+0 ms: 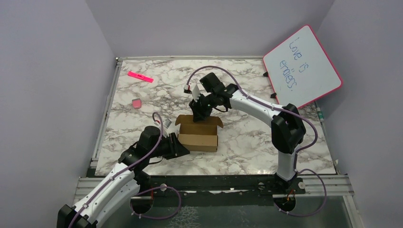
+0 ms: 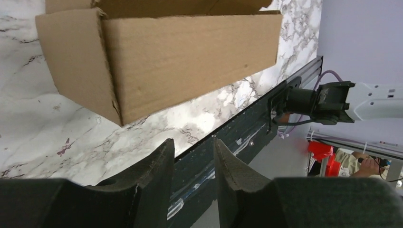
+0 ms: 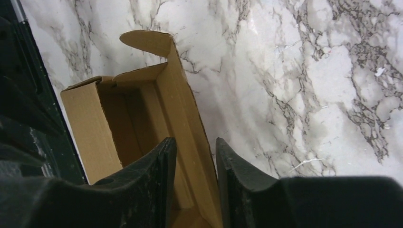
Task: Fold the paper box
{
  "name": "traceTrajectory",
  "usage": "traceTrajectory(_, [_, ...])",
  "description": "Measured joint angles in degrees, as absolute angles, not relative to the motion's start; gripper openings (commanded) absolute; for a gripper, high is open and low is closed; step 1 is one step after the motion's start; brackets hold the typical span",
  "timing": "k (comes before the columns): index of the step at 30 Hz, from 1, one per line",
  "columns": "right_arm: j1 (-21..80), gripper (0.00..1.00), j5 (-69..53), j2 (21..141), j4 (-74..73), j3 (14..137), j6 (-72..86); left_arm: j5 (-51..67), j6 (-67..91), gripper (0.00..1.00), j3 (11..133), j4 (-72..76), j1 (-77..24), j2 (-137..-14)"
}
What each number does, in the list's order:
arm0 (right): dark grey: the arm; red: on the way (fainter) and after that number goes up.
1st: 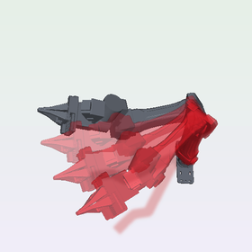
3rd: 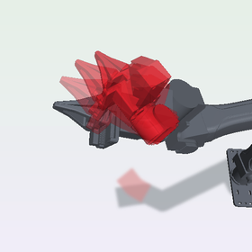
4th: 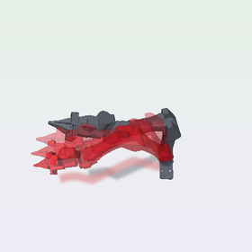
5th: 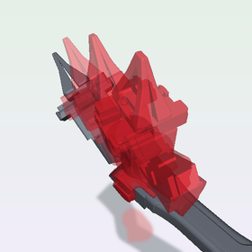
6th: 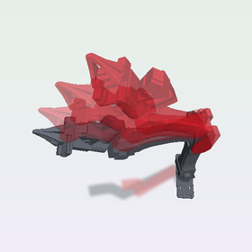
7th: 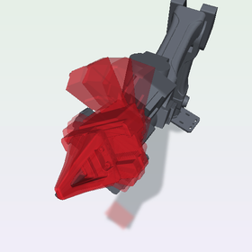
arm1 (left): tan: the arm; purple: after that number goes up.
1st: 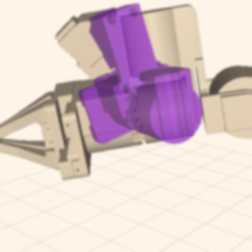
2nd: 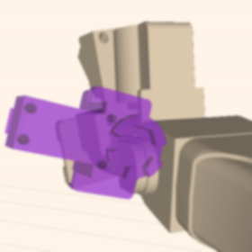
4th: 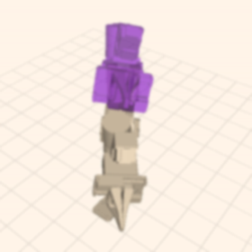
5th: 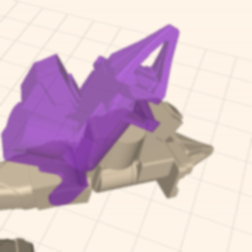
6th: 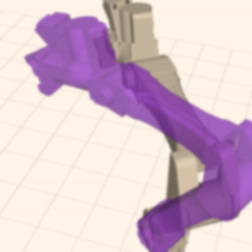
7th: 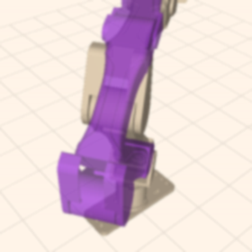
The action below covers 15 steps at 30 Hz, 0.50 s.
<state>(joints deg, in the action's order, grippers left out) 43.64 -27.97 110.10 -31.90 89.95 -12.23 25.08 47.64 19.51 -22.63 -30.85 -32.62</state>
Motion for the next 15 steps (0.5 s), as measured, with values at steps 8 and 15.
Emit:
traceTrajectory(8, [43.66, 0.21, -30.94, 110.10, -34.70, 90.17, -13.56, 23.83, 50.87, 0.33, 14.09, -13.43, -32.58, -35.62])
traceTrajectory(15, [43.66, 0.16, -33.56, 110.08, -36.38, 91.02, -14.31, 18.09, 53.56, 0.32, 11.05, -1.52, -33.56, -38.39])
